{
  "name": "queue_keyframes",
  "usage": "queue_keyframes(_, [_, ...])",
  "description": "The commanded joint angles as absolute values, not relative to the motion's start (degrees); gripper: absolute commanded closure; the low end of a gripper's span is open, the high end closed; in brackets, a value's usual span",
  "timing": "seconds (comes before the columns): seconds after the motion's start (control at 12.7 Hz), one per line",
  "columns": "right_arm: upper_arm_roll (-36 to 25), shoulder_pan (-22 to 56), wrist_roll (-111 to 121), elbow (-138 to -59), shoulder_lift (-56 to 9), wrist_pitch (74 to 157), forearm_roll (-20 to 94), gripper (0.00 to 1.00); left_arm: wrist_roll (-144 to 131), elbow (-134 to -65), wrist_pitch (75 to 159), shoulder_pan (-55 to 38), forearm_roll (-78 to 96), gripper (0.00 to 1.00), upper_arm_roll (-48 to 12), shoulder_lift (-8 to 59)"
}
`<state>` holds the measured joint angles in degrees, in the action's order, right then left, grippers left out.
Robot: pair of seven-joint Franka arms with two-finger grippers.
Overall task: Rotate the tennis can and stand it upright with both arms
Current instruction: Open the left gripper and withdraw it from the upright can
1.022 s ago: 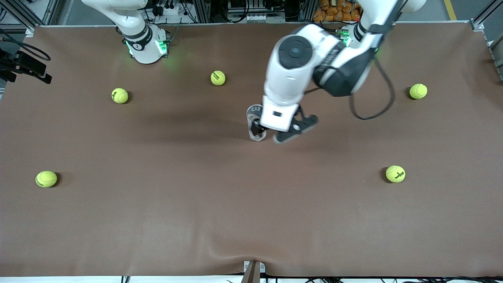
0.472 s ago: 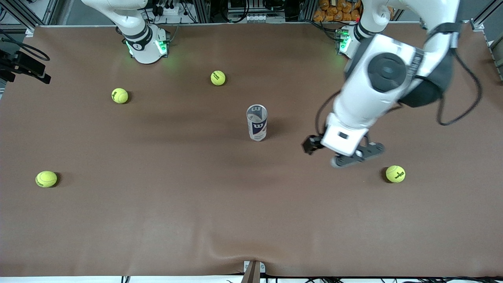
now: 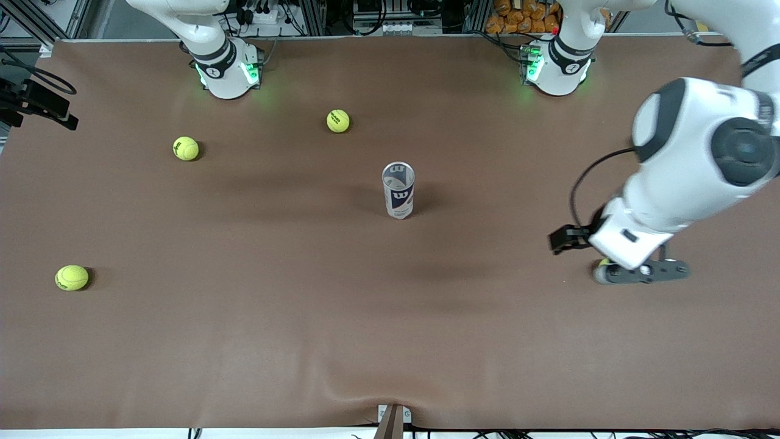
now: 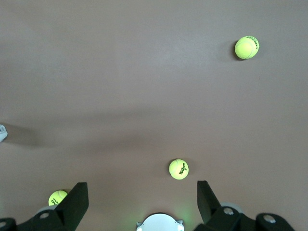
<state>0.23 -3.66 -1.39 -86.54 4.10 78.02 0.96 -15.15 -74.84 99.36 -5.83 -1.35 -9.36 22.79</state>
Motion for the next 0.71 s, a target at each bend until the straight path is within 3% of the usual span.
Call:
queue_keyframes(0.0, [0.4, -4.0, -0.9, -86.1, 4.1, 77.6, 0.2, 0.0, -9.5, -76.5, 96.0, -2.7, -1.0, 0.0, -10.0, 18.5])
queue_keyframes(0.31, [0.4, -4.0, -0.9, -86.1, 4.1, 77.5, 0.2, 0.0, -9.1, -77.3, 87.6, -0.2, -1.2, 0.0, -9.4, 12.4])
queue_keyframes(0.63, [0.4, -4.0, -1.0, -86.1, 4.1, 77.6, 0.2, 0.0, -7.7, -82.9, 83.0, -1.7, -0.5, 0.0, -3.1, 3.5])
